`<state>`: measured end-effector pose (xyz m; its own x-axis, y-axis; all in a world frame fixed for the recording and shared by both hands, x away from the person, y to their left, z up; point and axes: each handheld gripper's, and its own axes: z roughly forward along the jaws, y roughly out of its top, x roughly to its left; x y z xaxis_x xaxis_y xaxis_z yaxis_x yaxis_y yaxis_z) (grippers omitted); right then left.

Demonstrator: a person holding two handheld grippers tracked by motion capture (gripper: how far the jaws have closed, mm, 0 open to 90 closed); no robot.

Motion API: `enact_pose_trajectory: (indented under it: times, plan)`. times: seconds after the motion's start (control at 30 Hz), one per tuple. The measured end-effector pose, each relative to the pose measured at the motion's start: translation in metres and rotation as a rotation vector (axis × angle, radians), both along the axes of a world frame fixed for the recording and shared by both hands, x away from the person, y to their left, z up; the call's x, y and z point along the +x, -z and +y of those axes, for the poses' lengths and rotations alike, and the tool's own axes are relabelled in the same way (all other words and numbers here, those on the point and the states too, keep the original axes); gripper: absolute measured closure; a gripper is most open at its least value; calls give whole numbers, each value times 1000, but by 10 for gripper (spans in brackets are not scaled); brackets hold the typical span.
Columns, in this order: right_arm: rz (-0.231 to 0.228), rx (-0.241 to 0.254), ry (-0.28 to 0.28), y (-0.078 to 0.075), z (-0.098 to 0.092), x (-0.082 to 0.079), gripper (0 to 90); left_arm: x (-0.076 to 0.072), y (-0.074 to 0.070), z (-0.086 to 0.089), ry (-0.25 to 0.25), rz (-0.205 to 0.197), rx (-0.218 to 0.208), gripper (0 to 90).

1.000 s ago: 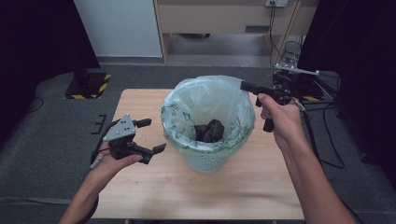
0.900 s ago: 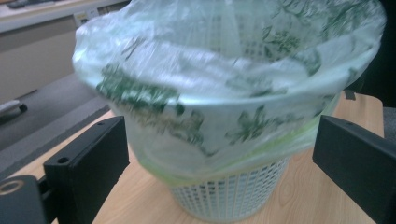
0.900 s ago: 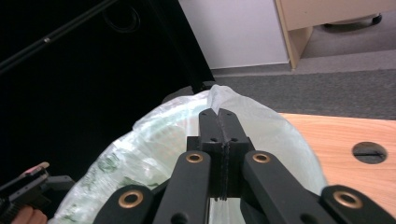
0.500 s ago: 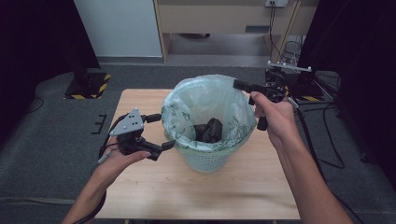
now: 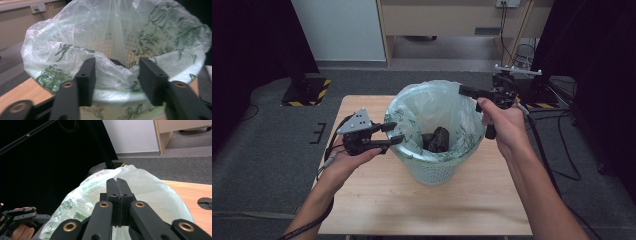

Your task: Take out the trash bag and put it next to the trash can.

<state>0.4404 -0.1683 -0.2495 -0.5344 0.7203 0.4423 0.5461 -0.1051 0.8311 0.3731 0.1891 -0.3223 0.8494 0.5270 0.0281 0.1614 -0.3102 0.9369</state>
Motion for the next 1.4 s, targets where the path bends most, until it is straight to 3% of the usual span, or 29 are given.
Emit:
enact_pose_trajectory:
  times: [0.17, 0.33, 0.5, 0.7, 0.83, 1.03, 1.4]
  plan:
    - [2, 2, 0, -2, 1, -1, 900, 2, -1, -3, -31, -23, 33, 726]
    - [-4, -5, -1, -3, 2, -1, 900, 4, -7, -6, -32, -28, 27, 884]
    - [1, 0, -3, -2, 3, -1, 900, 4, -17, -8, -37, -35, 5, 900]
    - [20, 46, -26, 1, 5, -1, 900, 3, -27, -10, -46, -52, -21, 900]
    - [65, 125, -51, 4, 5, 1, 900, 2, -36, -12, -53, -71, -24, 900]
    - [104, 194, -70, 10, 1, 3, 900, 1, -48, -17, -48, -91, -49, 900]
    - [97, 224, -59, 0, -9, 1, 900, 6, -71, -37, -25, -103, -85, 900]
